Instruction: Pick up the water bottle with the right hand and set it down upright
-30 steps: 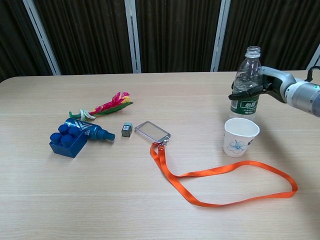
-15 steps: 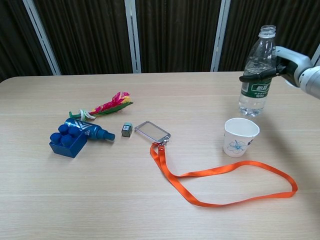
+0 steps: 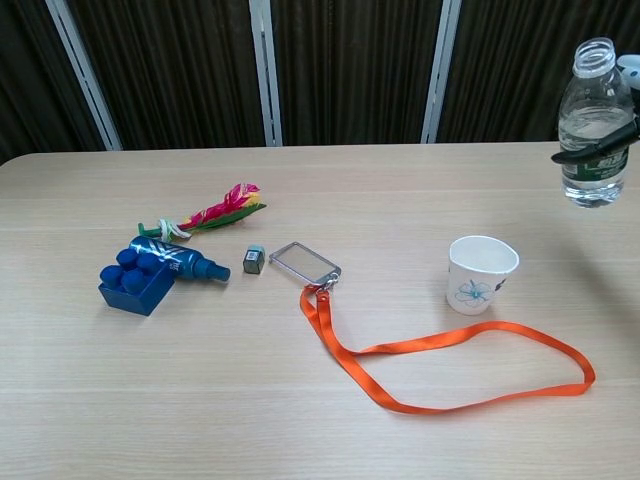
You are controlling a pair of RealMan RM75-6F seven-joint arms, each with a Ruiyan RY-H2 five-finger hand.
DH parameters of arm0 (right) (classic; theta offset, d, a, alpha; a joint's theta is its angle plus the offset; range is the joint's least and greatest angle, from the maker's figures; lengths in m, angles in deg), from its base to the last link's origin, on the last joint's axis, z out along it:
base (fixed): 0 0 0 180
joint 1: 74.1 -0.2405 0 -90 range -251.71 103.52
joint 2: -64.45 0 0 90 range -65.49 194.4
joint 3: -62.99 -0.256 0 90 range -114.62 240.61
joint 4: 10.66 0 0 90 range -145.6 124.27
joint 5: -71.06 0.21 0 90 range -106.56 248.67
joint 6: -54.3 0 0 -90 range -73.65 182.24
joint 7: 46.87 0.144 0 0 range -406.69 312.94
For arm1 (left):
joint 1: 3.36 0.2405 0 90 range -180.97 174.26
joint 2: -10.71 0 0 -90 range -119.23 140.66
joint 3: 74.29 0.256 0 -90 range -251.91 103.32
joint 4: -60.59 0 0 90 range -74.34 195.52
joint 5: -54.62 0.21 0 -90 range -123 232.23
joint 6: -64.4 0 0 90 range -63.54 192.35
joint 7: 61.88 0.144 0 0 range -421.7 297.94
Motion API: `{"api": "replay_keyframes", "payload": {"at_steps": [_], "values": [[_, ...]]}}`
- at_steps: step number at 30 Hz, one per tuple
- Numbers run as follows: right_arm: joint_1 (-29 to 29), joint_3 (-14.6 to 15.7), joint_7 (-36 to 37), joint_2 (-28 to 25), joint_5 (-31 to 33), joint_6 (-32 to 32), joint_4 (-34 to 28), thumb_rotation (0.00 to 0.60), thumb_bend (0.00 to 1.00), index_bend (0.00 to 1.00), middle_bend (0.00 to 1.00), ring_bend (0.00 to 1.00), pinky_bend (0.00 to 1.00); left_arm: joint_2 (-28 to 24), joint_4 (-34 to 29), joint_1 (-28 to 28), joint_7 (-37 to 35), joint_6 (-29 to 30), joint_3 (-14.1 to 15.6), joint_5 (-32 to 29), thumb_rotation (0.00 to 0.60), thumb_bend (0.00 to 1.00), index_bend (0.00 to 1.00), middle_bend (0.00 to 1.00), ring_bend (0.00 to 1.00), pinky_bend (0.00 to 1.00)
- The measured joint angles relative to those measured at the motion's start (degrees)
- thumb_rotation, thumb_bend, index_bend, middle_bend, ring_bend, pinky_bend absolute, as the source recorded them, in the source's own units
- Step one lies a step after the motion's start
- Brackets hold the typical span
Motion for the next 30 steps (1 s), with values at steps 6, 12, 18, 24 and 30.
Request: {"api": "replay_keyframes", "payload": {"at_steps": [6, 12, 18, 24, 30], "values": [[2.7, 1.7, -19.0, -3.7, -1.2, -3.3, -8.8, 0.6, 0.37, 0.55, 0.58, 0.49, 0.5, -1.7, -2.0, 0.0, 0.6, -1.0, 0.4, -0.6, 0.6, 0.02, 0.0, 0.0, 0.0, 0.0], [4.3, 2.7, -33.0, -6.7, -1.1, -3.5, -18.0, 0.6, 0.37, 0.55, 0.58, 0.5, 0.5, -3.6, -4.5, 0.0, 1.9, -1.6, 0.7, -1.3, 0.6, 0.02, 0.0, 0.0, 0.0, 0.0], [4.8, 2.7, -43.6, -8.0, 0.4, -1.8, -23.3, 0.6, 0.38, 0.55, 0.58, 0.5, 0.5, -3.8, -4.6, 0.4, 1.5, -0.9, 0.8, -0.8, 0.6, 0.02, 0.0, 0.0, 0.0, 0.0], [4.5, 1.7, -54.2, -7.9, 3.8, 1.1, -25.7, 0.6, 0.38, 0.55, 0.58, 0.5, 0.5, -4.0, -4.7, 0.6, 1.3, -0.7, 0.9, -0.5, 0.6, 0.02, 0.0, 0.0, 0.0, 0.0], [4.1, 0.7, -60.7, -6.8, 7.0, 3.7, -25.7, 0.6, 0.38, 0.55, 0.59, 0.5, 0.5, -4.0, -4.5, 0.6, 1.2, -0.9, 1.0, -0.7, 0.6, 0.02, 0.0, 0.0, 0.0, 0.0]]}}
